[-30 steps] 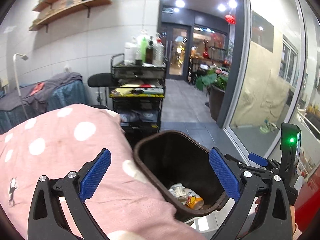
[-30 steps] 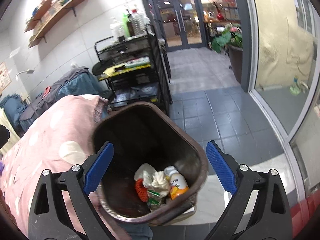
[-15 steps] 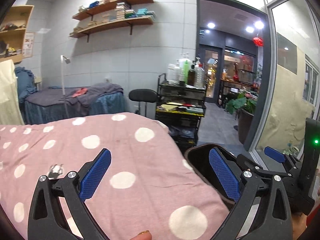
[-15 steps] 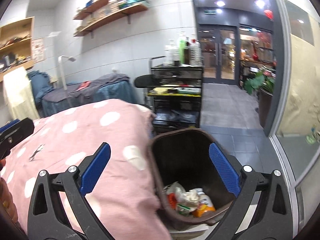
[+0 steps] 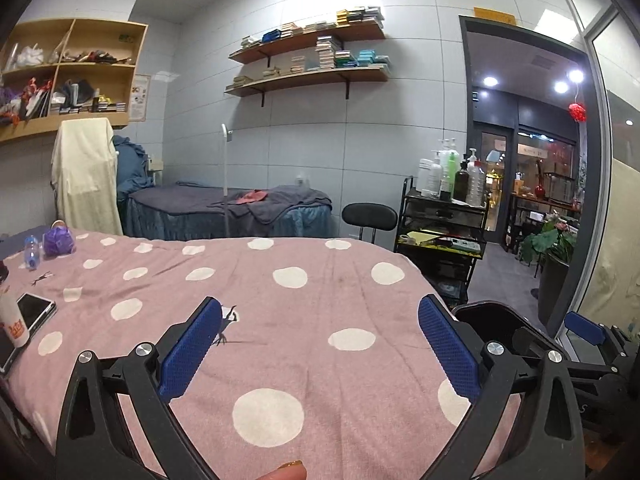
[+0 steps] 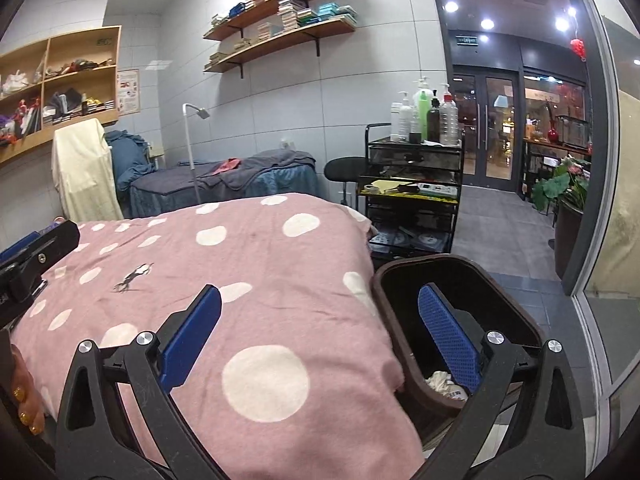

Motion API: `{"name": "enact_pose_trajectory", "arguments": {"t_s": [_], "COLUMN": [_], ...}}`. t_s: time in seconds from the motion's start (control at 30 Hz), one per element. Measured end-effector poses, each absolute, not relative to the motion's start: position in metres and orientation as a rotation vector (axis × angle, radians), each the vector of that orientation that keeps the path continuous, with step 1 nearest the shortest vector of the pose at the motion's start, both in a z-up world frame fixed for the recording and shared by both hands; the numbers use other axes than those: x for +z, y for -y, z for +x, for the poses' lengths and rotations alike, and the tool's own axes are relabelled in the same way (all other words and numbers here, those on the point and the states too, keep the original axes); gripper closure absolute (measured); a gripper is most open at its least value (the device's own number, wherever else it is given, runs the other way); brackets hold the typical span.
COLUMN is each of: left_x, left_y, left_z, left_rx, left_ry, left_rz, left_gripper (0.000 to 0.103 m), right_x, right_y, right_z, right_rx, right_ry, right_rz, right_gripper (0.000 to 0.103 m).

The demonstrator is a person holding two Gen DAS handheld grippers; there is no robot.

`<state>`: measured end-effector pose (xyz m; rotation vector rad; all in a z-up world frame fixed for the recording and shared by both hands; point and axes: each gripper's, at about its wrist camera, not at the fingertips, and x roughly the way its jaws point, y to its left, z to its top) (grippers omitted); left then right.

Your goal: Collect trash

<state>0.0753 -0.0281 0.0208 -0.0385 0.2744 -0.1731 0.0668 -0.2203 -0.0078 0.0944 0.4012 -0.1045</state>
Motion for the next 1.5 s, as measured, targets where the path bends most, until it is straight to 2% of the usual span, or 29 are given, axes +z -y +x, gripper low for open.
{"name": "enact_pose_trajectory", "arguments": {"t_s": [0.67,1.5], "left_x": [0.012,0.013], "left_y": [0.001,0.004], "left_z": [0.049,0.046], "left_rx": [-0.071,-0.06], "left_ry": [-0.261,-0.255], "left_rz": [-0.045,-0.011], "left_gripper": [0.006,0.006], "right_x": [0.001,0.001], "right_y": [0.189,0.19], "right_z": [0.039,0.039], "right_rx": [-0.012,-0.015], "right_ry": [-0.346,-0.343], "right_rz": [0.062,0.07], "right_gripper": [0.006,0.006]}}
